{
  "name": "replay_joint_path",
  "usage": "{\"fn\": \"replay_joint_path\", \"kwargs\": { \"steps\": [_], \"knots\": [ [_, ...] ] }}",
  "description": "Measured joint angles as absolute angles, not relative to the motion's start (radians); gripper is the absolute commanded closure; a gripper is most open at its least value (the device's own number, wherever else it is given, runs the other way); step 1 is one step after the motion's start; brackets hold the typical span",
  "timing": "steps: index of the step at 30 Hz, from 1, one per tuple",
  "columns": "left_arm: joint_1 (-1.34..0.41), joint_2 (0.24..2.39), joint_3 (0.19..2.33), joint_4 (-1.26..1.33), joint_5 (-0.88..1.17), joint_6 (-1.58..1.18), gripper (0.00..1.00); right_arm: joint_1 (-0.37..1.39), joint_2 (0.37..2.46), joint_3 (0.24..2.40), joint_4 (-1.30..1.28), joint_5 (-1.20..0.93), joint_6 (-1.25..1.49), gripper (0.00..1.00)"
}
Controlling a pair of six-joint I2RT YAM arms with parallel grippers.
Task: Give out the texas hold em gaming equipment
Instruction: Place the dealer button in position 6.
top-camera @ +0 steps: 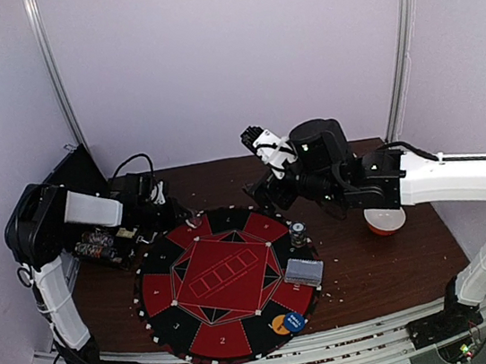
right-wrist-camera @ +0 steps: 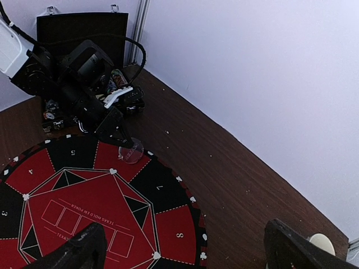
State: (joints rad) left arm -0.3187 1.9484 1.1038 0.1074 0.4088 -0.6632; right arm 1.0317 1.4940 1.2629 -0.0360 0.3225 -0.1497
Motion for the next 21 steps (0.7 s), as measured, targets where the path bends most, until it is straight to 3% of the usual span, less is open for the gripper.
{"fn": "replay_joint_path", "kwargs": {
  "steps": [2,6,21],
  "knots": [
    [-0.314,1.953,1.093,0.116,0.417,-0.677,1.0,1.032,1.497,1.263,-0.037,0.315,-0.15,0.0],
    [-0.301,1.959,1.093,0.128,0.424,-0.687,0.8,1.032,1.507,1.264,-0.039,0.304,-0.149,0.0],
    [-0.296,1.95,1.124,-0.031,0.265,-0.59,0.44,1.032,1.541,1.334,-0.131,0.282,-0.125,0.0]
  ]
}}
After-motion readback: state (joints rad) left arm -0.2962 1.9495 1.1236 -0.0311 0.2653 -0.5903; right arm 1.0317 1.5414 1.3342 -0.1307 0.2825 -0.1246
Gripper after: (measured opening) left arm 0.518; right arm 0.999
